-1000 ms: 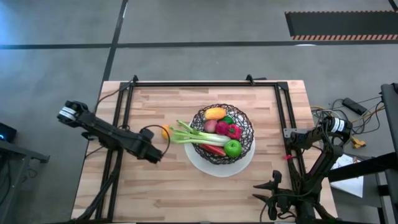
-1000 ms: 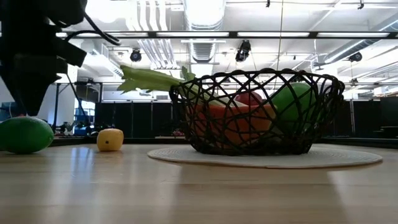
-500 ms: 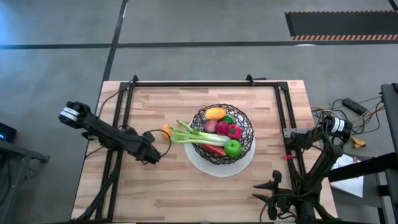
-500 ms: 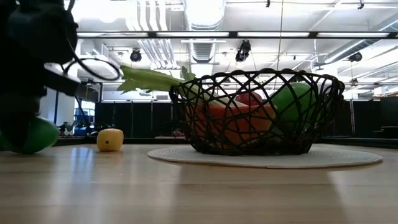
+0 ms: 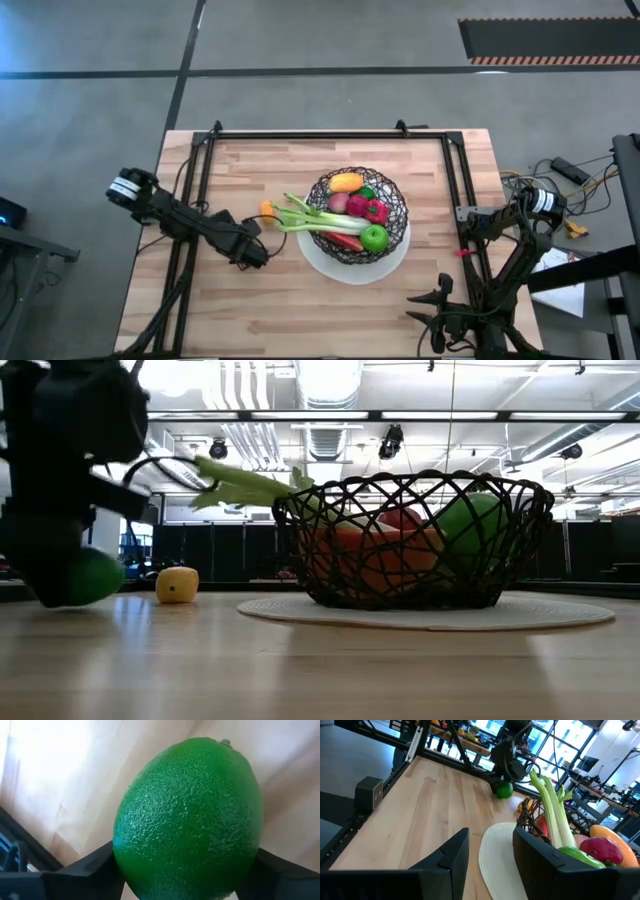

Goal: Build produce basket
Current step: Put the green lime into the wire basket

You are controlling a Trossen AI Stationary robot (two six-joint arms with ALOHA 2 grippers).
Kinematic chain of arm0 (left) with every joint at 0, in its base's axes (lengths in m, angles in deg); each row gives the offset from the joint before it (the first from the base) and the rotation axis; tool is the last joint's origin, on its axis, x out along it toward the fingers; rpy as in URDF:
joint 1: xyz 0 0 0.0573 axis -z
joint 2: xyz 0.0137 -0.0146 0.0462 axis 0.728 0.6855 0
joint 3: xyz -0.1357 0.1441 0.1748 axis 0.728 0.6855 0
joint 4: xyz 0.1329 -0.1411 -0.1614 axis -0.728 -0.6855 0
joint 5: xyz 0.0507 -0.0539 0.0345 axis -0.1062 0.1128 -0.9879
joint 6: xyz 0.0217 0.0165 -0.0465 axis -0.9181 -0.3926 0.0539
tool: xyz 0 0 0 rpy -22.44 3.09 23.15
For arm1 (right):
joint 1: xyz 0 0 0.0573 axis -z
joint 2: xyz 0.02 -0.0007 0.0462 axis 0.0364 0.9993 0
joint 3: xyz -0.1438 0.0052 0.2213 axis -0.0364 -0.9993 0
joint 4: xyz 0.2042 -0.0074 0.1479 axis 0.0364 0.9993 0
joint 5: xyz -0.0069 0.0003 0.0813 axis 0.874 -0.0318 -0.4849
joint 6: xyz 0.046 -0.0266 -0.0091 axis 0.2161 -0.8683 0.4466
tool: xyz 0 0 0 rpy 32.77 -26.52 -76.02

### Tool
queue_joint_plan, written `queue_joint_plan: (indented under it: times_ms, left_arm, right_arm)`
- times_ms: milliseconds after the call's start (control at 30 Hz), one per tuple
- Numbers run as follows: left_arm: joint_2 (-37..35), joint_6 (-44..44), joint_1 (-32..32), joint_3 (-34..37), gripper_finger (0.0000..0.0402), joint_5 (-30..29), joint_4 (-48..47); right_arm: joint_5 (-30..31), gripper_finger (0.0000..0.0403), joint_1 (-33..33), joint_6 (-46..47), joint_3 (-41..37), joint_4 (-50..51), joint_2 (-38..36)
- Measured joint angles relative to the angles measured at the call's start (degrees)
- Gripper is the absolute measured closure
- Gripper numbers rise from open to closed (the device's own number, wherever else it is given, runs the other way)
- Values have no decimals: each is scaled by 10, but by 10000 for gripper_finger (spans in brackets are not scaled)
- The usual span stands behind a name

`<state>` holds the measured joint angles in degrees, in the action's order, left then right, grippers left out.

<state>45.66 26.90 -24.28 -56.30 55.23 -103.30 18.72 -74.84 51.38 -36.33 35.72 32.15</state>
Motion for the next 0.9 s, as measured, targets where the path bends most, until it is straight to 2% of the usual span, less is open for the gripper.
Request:
queue_joint_plan:
  times_ms: [67, 200, 300, 367, 500, 600, 667, 800, 900]
  left_arm:
    - [-3, 3, 8, -18, 141, 11, -4]
    - [-3, 11, 40, -76, 143, 28, 58]
    - [0, 18, 78, -121, 144, 24, 148]
    - [4, 3, 105, -140, 145, -13, 231]
    - [28, -114, 145, -144, 145, -114, 465]
    - [64, -226, 150, -143, 145, -148, 643]
    - [100, -293, 146, -144, 146, -150, 742]
    - [178, -377, 128, -165, 146, -139, 858]
    - [229, -386, 111, -193, 146, -119, 887]
  right_arm:
    - [0, 264, 0, 0, 0, 0, 0]
    - [0, 264, 0, 1, 0, -1, 0]
    - [-1, 264, 0, 6, 0, -2, 0]
    - [-8, 264, 0, 18, 0, -1, 0]
    - [-37, 264, 13, 28, -1, -1, 0]
    - [-55, 264, 31, 21, -1, -3, 0]
    - [-65, 264, 45, 2, -1, -5, -1]
    - [-100, 253, 73, -88, 21, -15, -10]
    - [-179, 228, 97, -169, 43, -33, -27]
